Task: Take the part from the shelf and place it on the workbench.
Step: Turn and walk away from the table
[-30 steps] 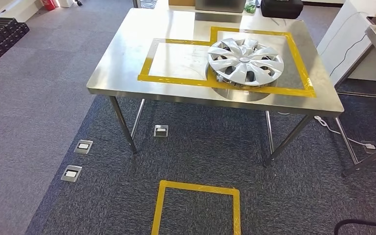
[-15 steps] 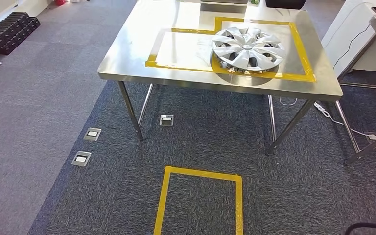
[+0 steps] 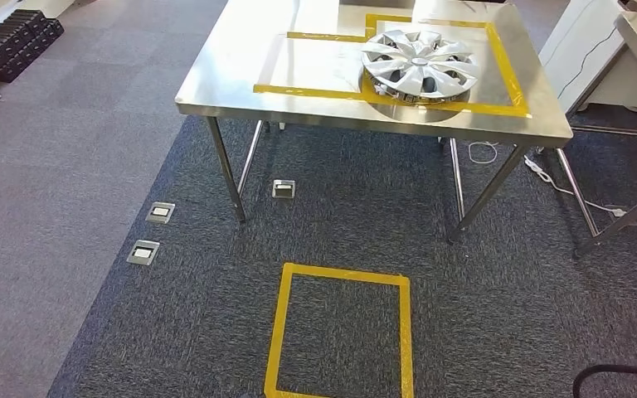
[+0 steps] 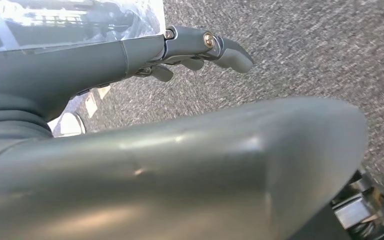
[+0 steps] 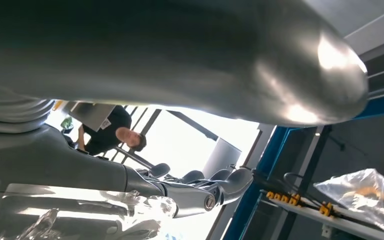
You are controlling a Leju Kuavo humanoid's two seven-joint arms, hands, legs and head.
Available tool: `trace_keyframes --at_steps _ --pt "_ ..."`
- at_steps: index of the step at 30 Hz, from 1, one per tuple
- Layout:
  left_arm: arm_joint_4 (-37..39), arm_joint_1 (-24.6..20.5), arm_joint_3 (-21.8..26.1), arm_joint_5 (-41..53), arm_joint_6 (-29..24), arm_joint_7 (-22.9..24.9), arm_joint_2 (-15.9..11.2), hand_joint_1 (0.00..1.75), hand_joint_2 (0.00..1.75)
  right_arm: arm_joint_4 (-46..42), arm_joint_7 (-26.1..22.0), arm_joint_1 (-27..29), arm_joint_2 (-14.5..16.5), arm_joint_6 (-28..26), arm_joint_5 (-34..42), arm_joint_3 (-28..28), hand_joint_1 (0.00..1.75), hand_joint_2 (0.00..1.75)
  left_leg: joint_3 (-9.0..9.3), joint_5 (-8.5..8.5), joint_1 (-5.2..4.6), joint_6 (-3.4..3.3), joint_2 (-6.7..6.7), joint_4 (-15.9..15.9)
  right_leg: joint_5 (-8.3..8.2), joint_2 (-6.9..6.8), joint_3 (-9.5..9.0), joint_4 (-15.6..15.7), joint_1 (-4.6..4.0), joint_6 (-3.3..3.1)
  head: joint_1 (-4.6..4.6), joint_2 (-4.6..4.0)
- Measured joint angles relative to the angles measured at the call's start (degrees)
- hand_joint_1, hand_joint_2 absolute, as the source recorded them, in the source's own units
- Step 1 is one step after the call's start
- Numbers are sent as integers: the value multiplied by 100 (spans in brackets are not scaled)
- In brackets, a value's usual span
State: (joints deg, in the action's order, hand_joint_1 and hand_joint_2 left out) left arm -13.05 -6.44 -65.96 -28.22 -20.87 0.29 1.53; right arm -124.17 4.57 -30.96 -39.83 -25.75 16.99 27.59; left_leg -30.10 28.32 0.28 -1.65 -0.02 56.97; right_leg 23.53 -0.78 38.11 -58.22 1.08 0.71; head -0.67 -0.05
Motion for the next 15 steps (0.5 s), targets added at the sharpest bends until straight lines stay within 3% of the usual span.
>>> trace_keyframes --at_steps 1,3,4,5,6,7,8,10,11,13,15 --pt "-1 -1 0 -1 1 0 2 0 0 8 0 0 -1 -1 1 -1 0 0 -58 -62 7 -45 10 -17 233 12 81 -223 5 17 24 0" --pt "-1 -6 0 -2 2 0 5 0 0 25 0 9 0 -2 8 -1 0 0 -198 -178 -15 -104 15 -8 799 28 275 -986 8 39 78 1" --pt "0 -5 0 -2 2 0 7 0 0 36 0 20 1 -2 11 -1 0 0 -273 -230 -28 -114 16 0 957 29 334 -1338 9 45 94 1" --pt "1 -3 0 -2 2 -1 8 0 0 46 0 30 1 -2 16 -1 0 0 -348 -280 -40 -119 15 13 983 29 317 -1531 8 44 101 1" --pt "1 -3 0 -2 2 -1 7 0 0 56 -2 35 1 -2 21 -1 0 0 -426 -326 -50 -120 15 31 894 29 204 -1511 5 34 107 1" --pt "1 -3 0 -2 2 -1 7 0 0 64 -5 38 1 -2 26 -1 0 0 -500 -367 -58 -116 13 54 745 29 -11 -1273 0 11 109 1" --pt "0 -3 0 -2 2 -1 9 0 0 71 -11 36 0 -2 31 -2 0 0 -567 -404 -62 -108 11 81 629 29 -286 -893 -12 -25 112 1" --pt "-1 -6 0 -2 2 -2 14 0 0 80 -26 30 -2 -2 39 -9 0 0 -671 -483 -72 -64 6 119 599 28 -774 -127 -43 -90 112 1" --pt "-2 -7 0 -2 2 -4 16 0 0 84 -33 29 -5 -2 39 -14 0 0 -704 -531 -67 -33 5 120 630 30 -881 82 -63 -113 109 1" --pt "-1 0 0 -3 3 -8 21 0 0 92 -41 31 -10 -2 40 -19 0 0 -743 -642 -54 43 2 86 592 29 -883 203 -86 -148 112 1" --pt "0 11 0 -4 4 -5 25 0 0 105 -42 32 -10 -2 46 -16 0 0 -791 -520 -44 119 -5 154 466 4 -823 256 -68 -204 109 1"
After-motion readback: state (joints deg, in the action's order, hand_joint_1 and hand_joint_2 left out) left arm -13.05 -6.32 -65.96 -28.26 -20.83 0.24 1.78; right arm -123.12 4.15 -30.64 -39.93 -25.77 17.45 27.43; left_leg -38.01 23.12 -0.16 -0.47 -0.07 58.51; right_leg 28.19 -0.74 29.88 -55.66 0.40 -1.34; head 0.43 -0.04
